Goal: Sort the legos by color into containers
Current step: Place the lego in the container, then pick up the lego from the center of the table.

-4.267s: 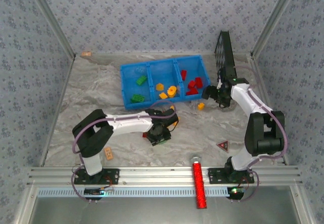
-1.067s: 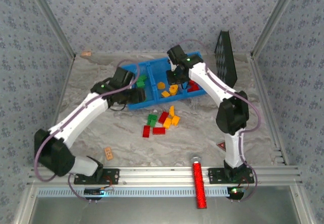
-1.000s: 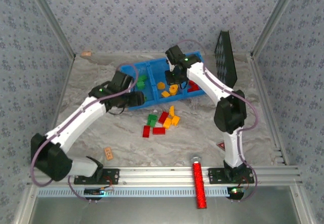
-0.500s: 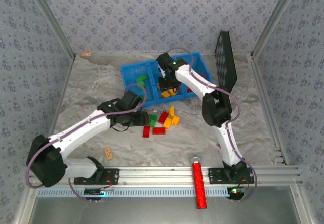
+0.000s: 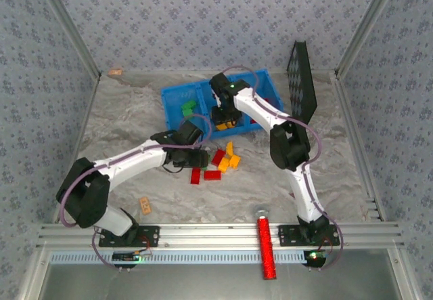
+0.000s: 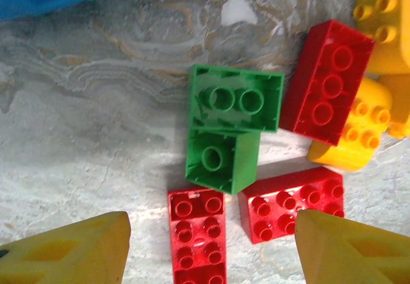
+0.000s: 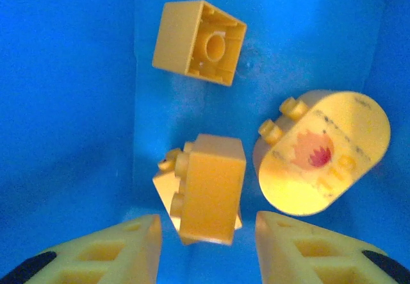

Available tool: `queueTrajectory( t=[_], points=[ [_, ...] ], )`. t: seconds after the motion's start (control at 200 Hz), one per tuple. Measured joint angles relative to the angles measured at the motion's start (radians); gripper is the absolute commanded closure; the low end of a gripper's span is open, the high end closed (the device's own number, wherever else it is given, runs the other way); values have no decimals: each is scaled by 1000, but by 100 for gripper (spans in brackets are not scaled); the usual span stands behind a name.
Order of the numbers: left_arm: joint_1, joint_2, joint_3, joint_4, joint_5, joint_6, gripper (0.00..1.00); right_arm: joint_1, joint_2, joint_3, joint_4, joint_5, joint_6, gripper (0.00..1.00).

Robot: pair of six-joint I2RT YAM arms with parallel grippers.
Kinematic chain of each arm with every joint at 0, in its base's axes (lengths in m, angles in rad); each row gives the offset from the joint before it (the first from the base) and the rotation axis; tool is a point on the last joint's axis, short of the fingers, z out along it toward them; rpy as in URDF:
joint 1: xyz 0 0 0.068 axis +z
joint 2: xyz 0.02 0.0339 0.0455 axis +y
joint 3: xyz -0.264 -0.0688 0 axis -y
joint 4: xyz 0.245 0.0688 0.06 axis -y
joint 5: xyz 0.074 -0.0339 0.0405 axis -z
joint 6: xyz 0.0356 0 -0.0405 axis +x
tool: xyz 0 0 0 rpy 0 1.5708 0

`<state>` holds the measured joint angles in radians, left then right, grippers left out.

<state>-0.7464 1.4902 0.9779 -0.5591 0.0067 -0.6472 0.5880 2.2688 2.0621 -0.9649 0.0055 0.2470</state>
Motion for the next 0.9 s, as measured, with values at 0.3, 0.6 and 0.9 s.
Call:
queueTrajectory(
  t=[0.3,0.6,0.9],
  points=[
    [-1,87,39,41,1,34,32,0,-212,-133,26,-2,19,45],
    [-8,178,73,47,2,56,32,-11,-391,-325,67,-3,44,41],
    [-10,250,95,48,7,60,33,-54,-527,-588,108,-4,94,33]
  ],
)
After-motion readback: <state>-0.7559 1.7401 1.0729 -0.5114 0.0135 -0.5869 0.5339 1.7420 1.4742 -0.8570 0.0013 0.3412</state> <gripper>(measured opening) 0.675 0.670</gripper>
